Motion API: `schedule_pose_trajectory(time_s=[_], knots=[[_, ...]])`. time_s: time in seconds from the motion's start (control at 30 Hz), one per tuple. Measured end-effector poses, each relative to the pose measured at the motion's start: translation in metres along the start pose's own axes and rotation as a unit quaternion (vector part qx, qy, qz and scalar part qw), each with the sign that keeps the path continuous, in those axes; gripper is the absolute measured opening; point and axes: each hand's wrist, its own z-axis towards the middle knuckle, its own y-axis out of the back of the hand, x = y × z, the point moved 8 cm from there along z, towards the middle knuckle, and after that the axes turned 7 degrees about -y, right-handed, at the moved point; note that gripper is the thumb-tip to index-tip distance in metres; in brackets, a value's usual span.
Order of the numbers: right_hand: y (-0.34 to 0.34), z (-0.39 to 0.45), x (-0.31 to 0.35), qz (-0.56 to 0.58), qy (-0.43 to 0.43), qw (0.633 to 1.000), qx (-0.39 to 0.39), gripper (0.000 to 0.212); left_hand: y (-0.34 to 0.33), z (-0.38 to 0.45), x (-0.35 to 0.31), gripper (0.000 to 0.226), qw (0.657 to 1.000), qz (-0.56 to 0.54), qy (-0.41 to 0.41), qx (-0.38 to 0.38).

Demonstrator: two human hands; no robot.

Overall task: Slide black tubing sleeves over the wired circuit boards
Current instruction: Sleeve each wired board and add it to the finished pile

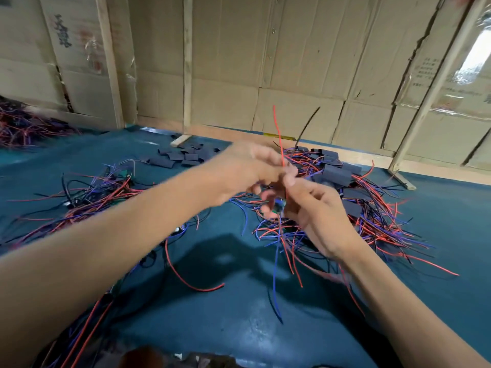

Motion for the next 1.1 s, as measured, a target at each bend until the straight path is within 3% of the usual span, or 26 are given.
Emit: schedule_pose_trajectory(time_s=[0.07, 0.13, 0.2, 0.23, 0.27, 0.37, 0.43, 0.5, 0.6, 0.7, 0.93, 1.03, 1.1], knots=[[-0.003, 0.0, -0.009, 0.015, -0.057, 0.998, 0.035, 0.022, 0.002, 0.007, 0.025, 0.014, 0.999, -0.025, 0.022, -0.014], [-0.002, 0.001, -0.019, 0.033, -0.102, 0.993, 0.04, 0.024, 0.015, 0.017, 0.043, 0.027, 0.998, -0.033, 0.055, 0.013], [0.0, 0.003, -0.025, 0.056, -0.125, 0.99, 0.022, 0.023, 0.039, 0.032, 0.061, 0.039, 0.996, 0.012, 0.088, 0.018], [0.0, 0.004, -0.028, 0.07, -0.135, 0.988, 0.012, 0.021, 0.061, 0.041, 0.07, 0.041, 0.992, 0.078, 0.096, -0.014], [-0.001, 0.005, -0.032, 0.085, -0.144, 0.986, 0.002, 0.02, 0.087, 0.052, 0.079, 0.041, 0.977, 0.182, 0.095, -0.057], [0.001, 0.006, -0.048, 0.098, -0.162, 0.981, -0.034, 0.026, 0.157, 0.074, 0.102, 0.049, 0.862, 0.47, 0.106, -0.156], [-0.002, 0.005, -0.057, 0.084, -0.159, 0.983, -0.048, 0.026, 0.188, 0.074, 0.129, 0.074, 0.82, 0.511, 0.182, -0.184], [-0.005, 0.003, -0.06, 0.042, -0.134, 0.988, -0.056, 0.03, 0.204, 0.076, 0.146, 0.092, 0.803, 0.521, 0.219, -0.188], [-0.01, 0.0, -0.058, -0.036, -0.093, 0.993, -0.064, 0.033, 0.21, 0.092, 0.157, 0.111, 0.808, 0.52, 0.212, -0.18], [-0.014, 0.0, -0.058, -0.024, -0.097, 0.993, -0.055, 0.033, 0.209, 0.12, 0.166, 0.13, 0.814, 0.509, 0.225, -0.164], [-0.017, 0.001, -0.06, -0.075, -0.086, 0.993, -0.034, 0.036, 0.209, 0.167, 0.181, 0.147, 0.838, 0.423, 0.289, -0.187], [-0.014, 0.003, -0.062, -0.109, -0.073, 0.991, -0.028, 0.037, 0.187, 0.189, 0.187, 0.144, 0.852, 0.424, 0.284, -0.121], [-0.013, 0.003, -0.062, -0.11, -0.074, 0.991, -0.027, 0.039, 0.163, 0.192, 0.202, 0.133, 0.827, 0.469, 0.31, -0.019]])
